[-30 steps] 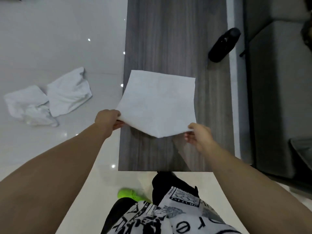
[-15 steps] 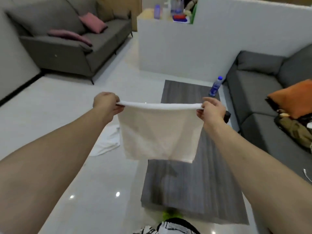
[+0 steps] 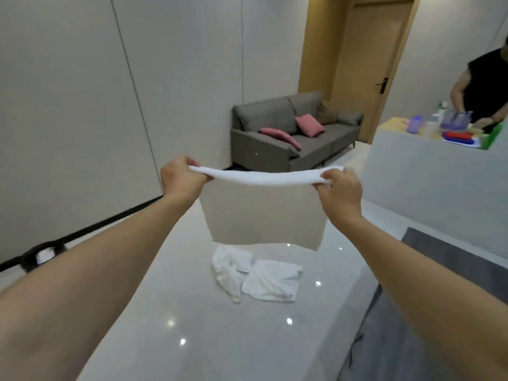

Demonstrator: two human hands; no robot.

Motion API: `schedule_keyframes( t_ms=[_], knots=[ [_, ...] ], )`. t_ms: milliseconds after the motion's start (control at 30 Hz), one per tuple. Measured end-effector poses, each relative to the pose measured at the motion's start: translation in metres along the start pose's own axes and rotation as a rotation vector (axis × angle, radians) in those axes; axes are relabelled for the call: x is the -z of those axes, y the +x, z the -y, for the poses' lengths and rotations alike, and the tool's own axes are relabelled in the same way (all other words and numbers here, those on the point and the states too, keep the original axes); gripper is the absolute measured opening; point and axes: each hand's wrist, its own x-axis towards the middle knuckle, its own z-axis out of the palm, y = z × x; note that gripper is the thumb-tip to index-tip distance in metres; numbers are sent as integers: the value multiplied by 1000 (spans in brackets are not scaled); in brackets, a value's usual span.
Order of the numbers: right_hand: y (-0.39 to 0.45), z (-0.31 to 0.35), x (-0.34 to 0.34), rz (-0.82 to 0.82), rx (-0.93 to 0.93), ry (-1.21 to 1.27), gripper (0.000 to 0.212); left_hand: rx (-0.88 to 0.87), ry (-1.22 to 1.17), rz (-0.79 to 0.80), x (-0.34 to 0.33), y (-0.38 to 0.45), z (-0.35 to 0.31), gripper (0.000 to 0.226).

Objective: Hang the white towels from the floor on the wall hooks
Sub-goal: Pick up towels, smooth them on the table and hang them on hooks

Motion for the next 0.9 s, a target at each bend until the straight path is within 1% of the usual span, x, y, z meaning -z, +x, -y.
schedule_keyframes(
  t_ms=[67, 133, 233, 333, 400, 467, 500, 533, 600, 633, 767, 867, 900],
  knots=[
    [14, 41, -37, 39, 89, 44, 18, 13, 80, -115, 45, 22, 17, 24],
    [26, 84, -77, 84, 176, 94, 15, 9, 202, -194, 89, 42, 32, 21],
    [39, 153, -143, 130, 290, 60, 16, 8, 401, -318, 155, 77, 58, 23],
    [49, 224, -207, 140, 494, 94, 11, 33, 586, -421, 222, 112, 82, 24],
    [52, 277, -249, 232, 631, 159, 6, 40, 627, -491, 266, 129, 95, 19],
    [48, 334, -284, 366, 676, 217, 10, 59, 676, -529, 308, 139, 108, 17],
    [45, 362, -302, 419, 681, 254, 7, 88, 692, -544, 329, 142, 113, 16],
    [40, 388, -320, 465, 697, 294, 11, 124, 707, -558, 349, 144, 119, 13],
    [24, 439, -353, 545, 773, 362, 32, 191, 742, -597, 390, 142, 131, 9],
    [14, 463, -368, 580, 825, 390, 36, 211, 760, -616, 411, 139, 138, 7],
    [-38, 554, -411, 700, 1004, 459, 27, 273, 827, -693, 491, 109, 168, 12],
    [-94, 618, -430, 754, 1097, 562, 40, 359, 861, -760, 546, 80, 192, 10],
    [-116, 638, -436, 763, 1127, 590, 40, 390, 866, -788, 565, 70, 201, 9]
  ],
)
